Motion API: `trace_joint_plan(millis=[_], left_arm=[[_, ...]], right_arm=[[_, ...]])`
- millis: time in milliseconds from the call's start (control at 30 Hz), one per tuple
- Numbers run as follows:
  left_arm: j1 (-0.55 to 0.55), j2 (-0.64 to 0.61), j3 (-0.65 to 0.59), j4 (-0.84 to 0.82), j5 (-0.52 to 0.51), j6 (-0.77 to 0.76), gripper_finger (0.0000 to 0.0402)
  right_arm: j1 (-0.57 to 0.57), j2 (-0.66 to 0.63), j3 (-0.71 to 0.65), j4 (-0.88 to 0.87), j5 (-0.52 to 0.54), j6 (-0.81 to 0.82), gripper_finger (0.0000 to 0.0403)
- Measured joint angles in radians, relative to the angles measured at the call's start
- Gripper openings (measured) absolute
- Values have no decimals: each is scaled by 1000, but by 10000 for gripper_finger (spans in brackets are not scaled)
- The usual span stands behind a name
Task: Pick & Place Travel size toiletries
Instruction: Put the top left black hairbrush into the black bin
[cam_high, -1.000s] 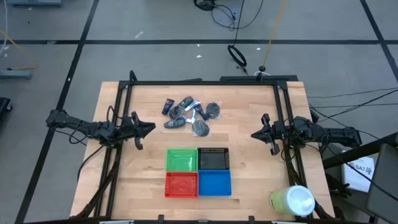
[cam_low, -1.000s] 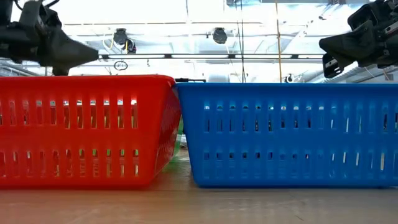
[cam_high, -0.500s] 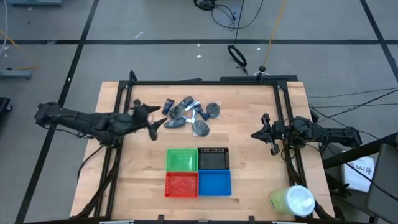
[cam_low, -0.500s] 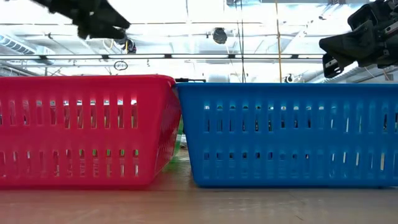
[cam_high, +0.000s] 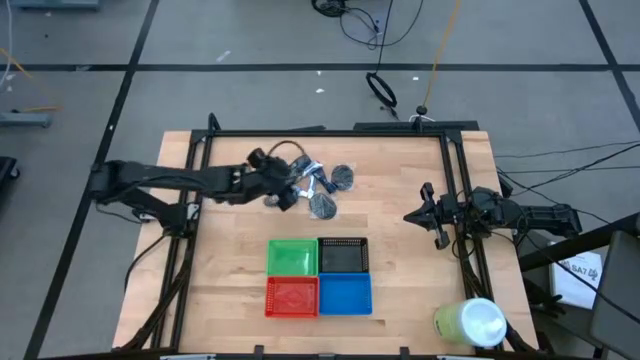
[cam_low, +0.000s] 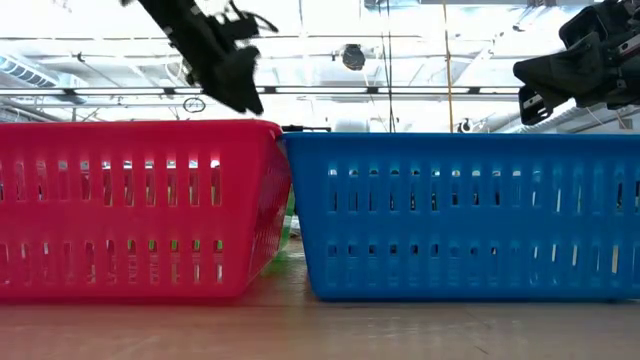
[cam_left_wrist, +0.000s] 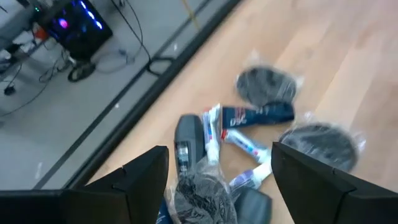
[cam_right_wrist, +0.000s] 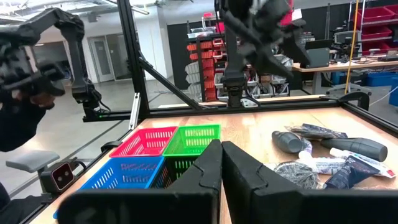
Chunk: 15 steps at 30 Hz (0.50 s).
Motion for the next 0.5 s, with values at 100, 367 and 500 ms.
trace_joint_plan(millis=[100,367,500], left_arm=[[38,76,10,2,27,12,262],[130,216,10,-42,123,-139,258],[153,269,10,-53,135,-163,257]], right_arm=[[0,0,0,0,0,0,0],[0,0,0,0,0,0,0],[0,0,0,0,0,0,0]])
